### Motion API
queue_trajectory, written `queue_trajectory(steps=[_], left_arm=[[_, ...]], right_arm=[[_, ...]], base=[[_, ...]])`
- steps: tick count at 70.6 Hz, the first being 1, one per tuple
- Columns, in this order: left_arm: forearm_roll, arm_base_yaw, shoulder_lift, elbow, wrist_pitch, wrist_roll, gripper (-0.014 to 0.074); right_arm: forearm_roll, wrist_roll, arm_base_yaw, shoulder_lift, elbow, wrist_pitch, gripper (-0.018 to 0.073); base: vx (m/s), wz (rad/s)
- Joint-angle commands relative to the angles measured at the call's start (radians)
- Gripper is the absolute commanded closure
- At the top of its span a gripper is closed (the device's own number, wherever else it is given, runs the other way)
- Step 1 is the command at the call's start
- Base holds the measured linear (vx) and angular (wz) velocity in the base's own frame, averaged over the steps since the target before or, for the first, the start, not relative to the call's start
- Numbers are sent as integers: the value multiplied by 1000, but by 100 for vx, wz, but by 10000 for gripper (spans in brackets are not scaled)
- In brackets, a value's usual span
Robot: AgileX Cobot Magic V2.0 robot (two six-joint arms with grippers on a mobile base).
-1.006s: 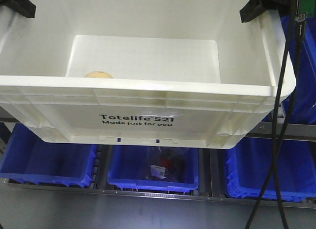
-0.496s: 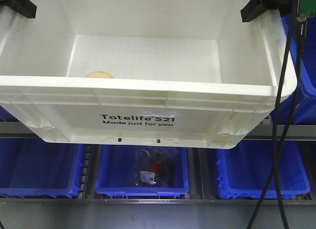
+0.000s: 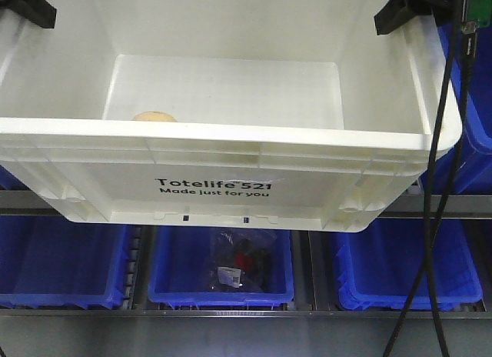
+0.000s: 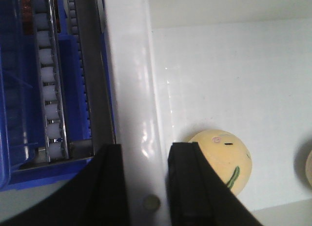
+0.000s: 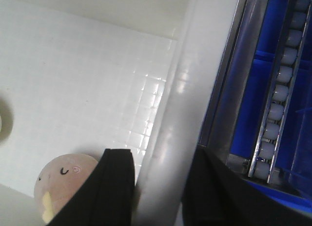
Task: Place moving items into box and shelve
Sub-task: 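Hold the tote above the shelf's roller track with both grippers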
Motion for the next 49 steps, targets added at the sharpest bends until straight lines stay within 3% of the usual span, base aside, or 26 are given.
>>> queue_trajectory(steps=[1,49], left_arm=[[-12,-4,-49,-44,-79,2,613],[-12,-4,-49,-44,-79,2,613]], right_arm=[[33,-35,2,-54,-46,-19,571],[33,-35,2,-54,-46,-20,571]], base=[[0,0],[0,0]])
